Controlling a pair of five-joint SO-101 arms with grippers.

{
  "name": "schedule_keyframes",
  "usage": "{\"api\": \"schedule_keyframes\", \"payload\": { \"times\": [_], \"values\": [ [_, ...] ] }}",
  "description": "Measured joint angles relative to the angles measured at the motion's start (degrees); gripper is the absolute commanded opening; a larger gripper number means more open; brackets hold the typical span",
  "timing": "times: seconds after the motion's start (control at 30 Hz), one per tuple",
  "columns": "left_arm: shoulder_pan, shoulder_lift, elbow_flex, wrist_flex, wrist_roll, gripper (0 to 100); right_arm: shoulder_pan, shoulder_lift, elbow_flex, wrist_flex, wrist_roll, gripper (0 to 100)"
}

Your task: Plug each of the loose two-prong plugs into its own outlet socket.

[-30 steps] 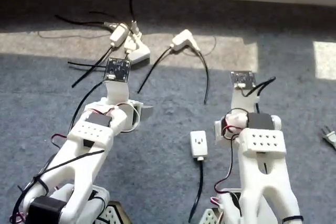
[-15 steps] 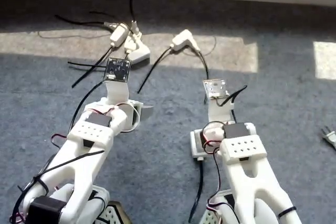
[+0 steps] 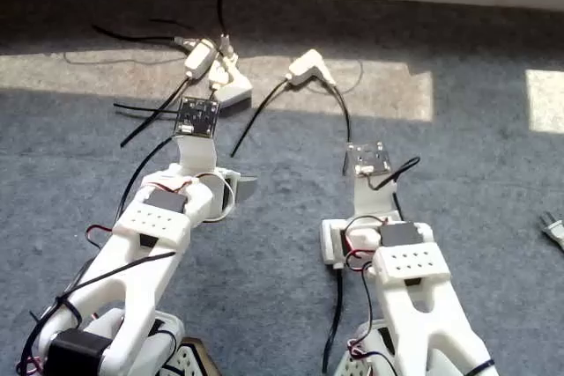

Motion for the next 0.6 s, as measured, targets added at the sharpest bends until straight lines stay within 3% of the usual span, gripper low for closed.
{"api": "schedule_keyframes", "payload": {
  "times": [0.43, 0.6],
  "values": [
    [0.0, 0.0, 0.0, 0.0, 0.0, 30, 0.53, 0.79, 3.52, 0.79, 4.22, 23.5],
    [0.0, 0.0, 0.0, 0.0, 0.0, 30, 4.04, 0.53, 2.55, 2.73, 5.36, 23.5]
  ]
}}
